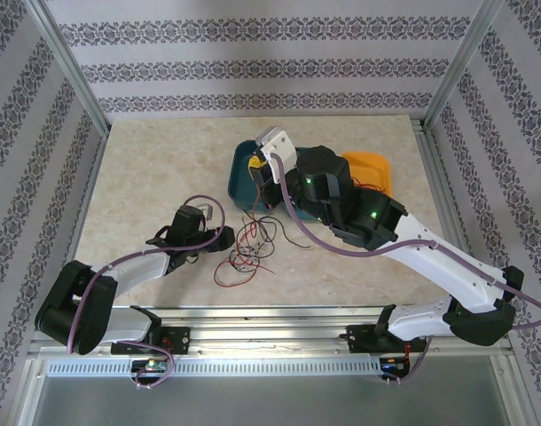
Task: Untangle the cables
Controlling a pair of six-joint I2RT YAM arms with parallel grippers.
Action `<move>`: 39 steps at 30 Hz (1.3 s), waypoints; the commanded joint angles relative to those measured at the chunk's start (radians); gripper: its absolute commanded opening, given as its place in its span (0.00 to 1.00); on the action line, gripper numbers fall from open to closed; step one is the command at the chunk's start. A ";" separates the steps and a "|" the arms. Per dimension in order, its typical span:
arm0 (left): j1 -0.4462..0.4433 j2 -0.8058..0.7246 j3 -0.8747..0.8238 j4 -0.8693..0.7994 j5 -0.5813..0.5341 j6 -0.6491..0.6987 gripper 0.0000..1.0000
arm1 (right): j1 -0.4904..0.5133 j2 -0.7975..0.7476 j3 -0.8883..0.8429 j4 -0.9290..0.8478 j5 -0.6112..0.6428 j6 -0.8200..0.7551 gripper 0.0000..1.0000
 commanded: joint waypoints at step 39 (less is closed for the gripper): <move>-0.037 -0.174 -0.106 0.424 0.368 0.367 0.53 | 0.004 -0.053 0.005 0.043 0.000 -0.013 0.02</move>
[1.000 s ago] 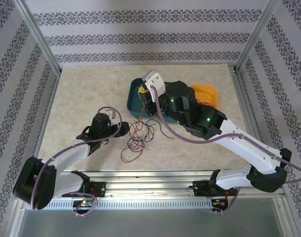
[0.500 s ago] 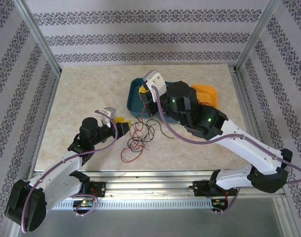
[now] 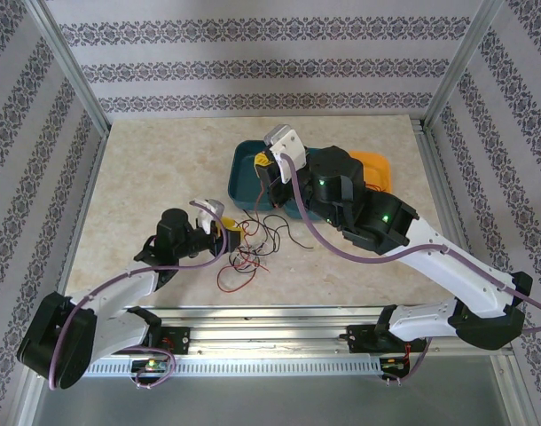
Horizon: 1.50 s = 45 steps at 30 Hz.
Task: Untangle the cables
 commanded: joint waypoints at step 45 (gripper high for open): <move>-0.016 -0.124 -0.100 -0.148 -0.653 -0.139 0.00 | -0.013 -0.191 0.187 0.028 0.516 -0.395 0.00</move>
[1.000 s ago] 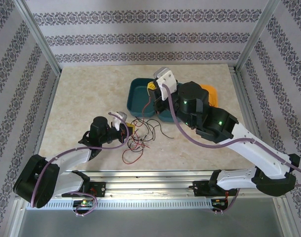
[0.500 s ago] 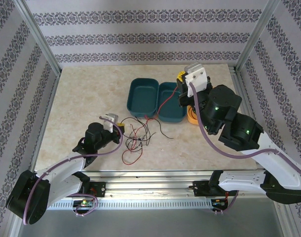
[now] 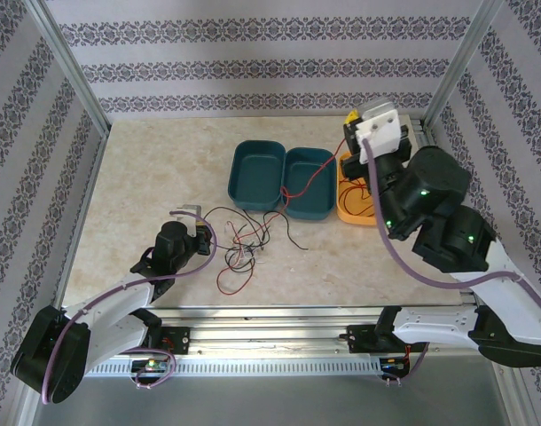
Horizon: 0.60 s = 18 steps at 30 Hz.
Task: Untangle the cables
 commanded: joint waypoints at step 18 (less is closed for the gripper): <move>0.000 -0.063 -0.030 -0.075 -0.077 -0.052 0.00 | -0.014 0.046 0.275 0.076 -0.026 -0.202 0.00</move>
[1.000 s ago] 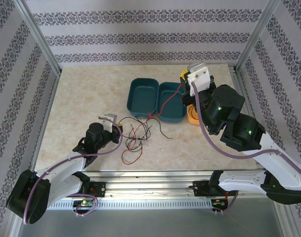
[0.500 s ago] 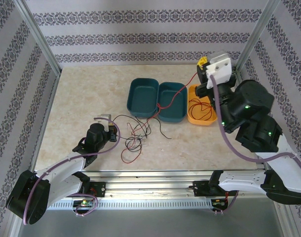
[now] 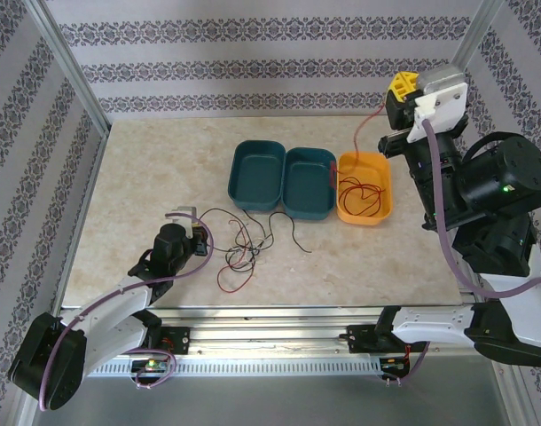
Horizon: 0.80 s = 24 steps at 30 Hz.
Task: Untangle the cables
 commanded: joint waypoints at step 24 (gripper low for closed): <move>-0.002 -0.088 -0.037 -0.060 -0.019 -0.025 0.67 | -0.388 0.123 0.007 -0.039 -0.154 0.141 0.01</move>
